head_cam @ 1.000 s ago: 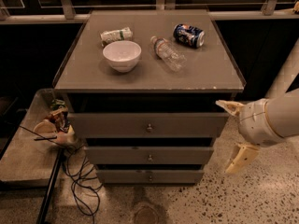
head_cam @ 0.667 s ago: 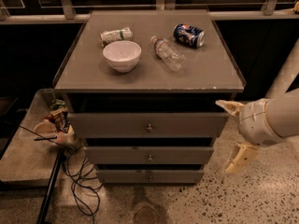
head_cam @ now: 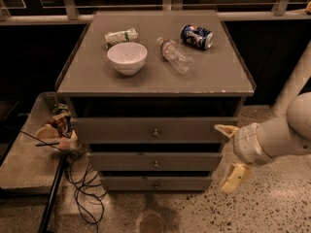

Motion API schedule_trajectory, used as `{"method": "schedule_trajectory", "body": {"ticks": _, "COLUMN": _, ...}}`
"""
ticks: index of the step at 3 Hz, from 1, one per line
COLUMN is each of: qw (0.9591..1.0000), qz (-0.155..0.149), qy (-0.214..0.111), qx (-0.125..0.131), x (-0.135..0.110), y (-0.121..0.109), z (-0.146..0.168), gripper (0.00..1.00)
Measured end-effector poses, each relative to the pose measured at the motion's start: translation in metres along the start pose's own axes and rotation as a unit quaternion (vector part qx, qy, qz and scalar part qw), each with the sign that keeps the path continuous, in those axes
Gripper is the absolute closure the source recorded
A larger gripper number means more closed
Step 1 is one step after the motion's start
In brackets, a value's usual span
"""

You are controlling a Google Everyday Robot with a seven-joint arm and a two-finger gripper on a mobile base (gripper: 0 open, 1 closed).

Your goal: Open middle drawer

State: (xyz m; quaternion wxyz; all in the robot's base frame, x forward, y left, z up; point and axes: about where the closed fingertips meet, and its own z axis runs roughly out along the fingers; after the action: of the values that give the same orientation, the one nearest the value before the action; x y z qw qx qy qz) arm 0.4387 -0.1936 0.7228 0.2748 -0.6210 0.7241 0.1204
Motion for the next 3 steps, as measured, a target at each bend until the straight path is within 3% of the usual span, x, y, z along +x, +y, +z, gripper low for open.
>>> {"method": "schedule_trajectory", "body": {"ticks": 1, "qw": 0.9994, "qz": 0.013, "qy": -0.029, "qx": -0.016, "x": 0.021, "y": 0.001, "z": 0.034, "gripper": 0.00}}
{"method": "schedule_trajectory", "body": {"ticks": 3, "qw": 0.9967, "qz": 0.010, "qy": -0.079, "qx": -0.017, "x": 0.062, "y": -0.003, "z": 0.097, "gripper": 0.00}}
